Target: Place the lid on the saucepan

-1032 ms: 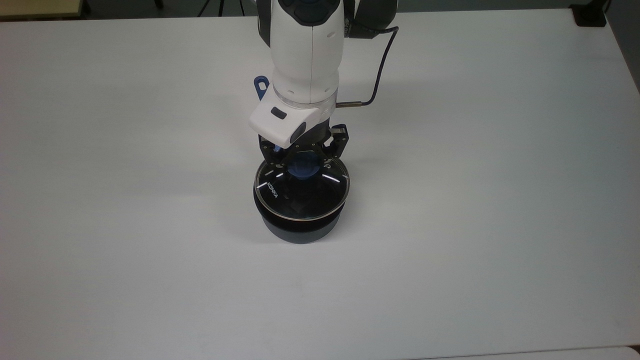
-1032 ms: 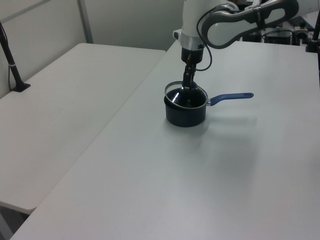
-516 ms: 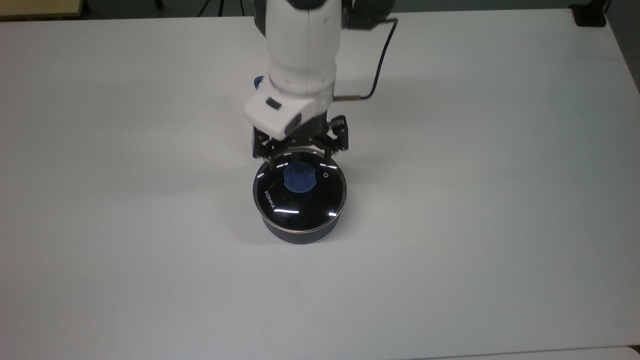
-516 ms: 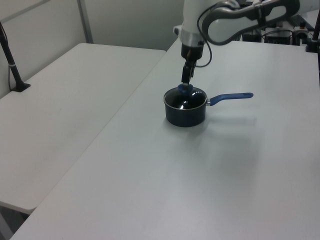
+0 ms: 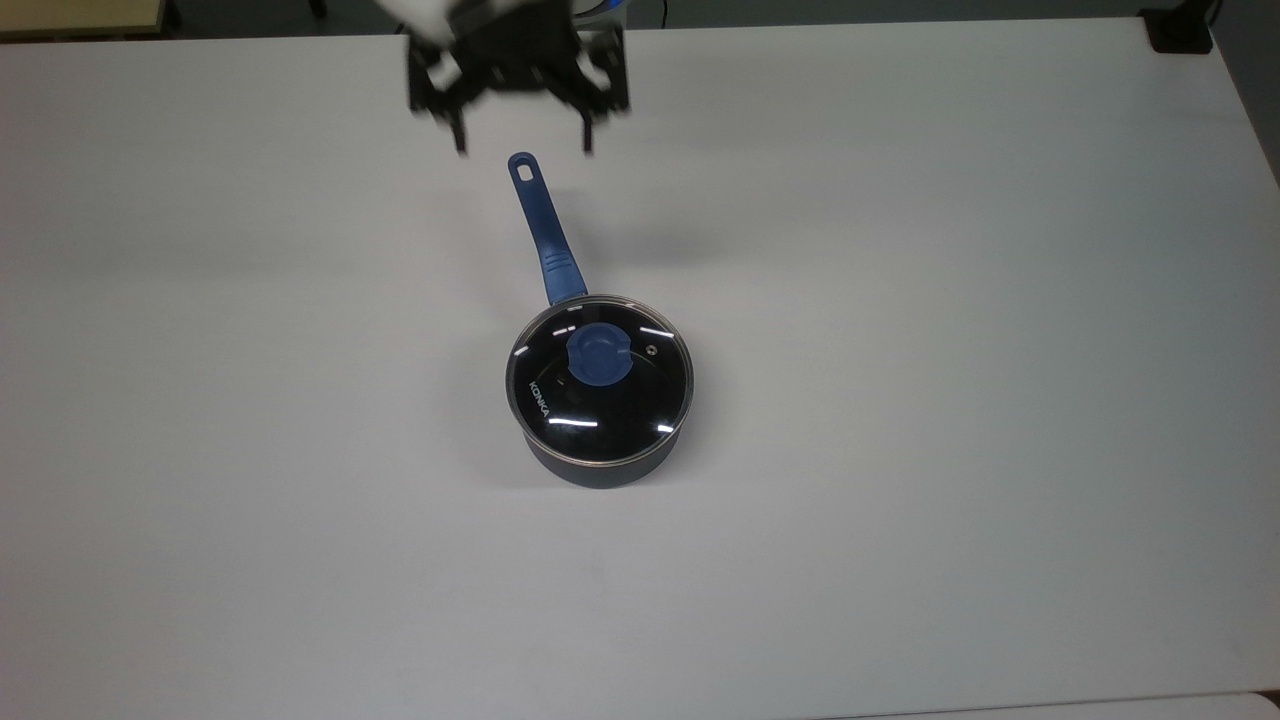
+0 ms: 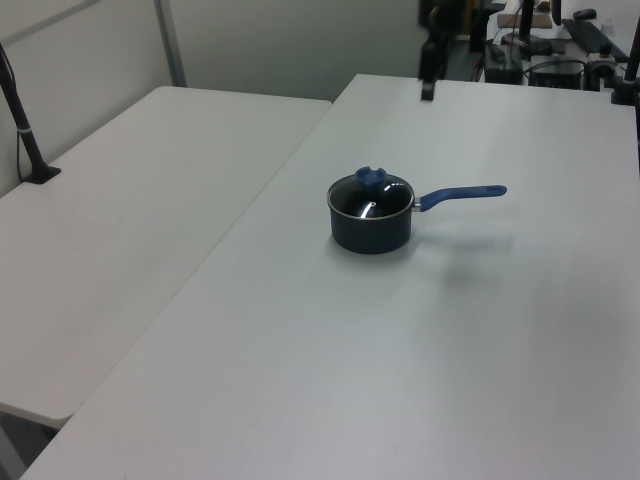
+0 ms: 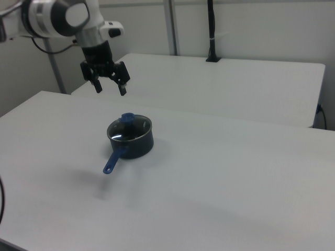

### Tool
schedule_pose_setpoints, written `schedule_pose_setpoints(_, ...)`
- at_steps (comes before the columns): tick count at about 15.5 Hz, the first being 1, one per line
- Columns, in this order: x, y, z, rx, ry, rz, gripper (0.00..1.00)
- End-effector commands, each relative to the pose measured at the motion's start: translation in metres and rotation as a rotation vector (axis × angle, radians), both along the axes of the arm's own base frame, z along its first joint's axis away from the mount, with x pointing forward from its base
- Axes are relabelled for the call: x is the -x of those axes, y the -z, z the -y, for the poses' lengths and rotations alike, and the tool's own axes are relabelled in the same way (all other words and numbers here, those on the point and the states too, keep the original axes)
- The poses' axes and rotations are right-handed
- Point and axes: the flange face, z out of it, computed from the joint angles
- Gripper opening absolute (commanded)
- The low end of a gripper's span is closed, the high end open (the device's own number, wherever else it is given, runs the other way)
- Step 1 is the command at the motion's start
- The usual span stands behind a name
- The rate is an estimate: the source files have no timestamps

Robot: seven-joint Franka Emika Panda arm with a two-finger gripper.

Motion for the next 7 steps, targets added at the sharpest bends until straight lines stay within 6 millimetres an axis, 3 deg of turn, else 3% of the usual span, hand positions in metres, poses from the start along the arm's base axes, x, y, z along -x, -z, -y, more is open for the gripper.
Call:
schedule_pose_setpoints(1,0.0408,-0.0162,0.0191,-0.01,0.04,-0.017,1.0)
schedule_pose_setpoints(7,0.048,-0.0163,0.0203,0.006,0.065,-0.065,1.0)
